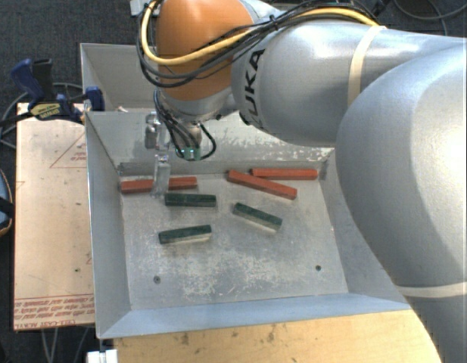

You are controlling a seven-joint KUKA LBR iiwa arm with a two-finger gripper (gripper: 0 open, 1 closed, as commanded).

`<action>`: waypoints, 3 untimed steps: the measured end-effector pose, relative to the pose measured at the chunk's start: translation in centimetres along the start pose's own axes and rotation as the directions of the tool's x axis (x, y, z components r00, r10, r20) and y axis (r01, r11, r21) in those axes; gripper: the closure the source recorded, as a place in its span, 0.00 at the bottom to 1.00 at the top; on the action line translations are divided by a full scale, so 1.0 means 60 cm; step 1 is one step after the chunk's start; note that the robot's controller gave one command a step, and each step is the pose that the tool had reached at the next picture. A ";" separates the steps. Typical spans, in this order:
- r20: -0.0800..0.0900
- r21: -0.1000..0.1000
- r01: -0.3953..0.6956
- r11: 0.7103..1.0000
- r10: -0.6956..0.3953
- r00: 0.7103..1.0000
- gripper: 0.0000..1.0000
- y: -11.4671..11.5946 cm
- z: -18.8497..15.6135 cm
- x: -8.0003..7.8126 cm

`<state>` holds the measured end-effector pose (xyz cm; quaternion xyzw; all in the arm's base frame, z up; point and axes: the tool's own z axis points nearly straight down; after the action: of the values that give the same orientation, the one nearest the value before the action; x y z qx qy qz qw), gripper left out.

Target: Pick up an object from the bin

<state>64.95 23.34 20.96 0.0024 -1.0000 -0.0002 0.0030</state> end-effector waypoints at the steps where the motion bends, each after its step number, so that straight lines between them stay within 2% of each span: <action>1: 0.003 0.002 0.360 0.933 -0.360 0.933 0.00 -0.048 0.217 0.001; 2: 0.011 0.002 0.382 0.924 -0.382 0.924 0.00 -0.173 0.228 0.004; 3: 0.022 0.002 0.387 0.922 -0.387 0.922 1.00 -0.166 0.222 0.000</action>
Offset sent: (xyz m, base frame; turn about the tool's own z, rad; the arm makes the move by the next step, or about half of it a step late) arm -0.0006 -0.0284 -0.1271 -0.3709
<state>64.92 13.39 7.66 0.1999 -0.9798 -0.0019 -0.0080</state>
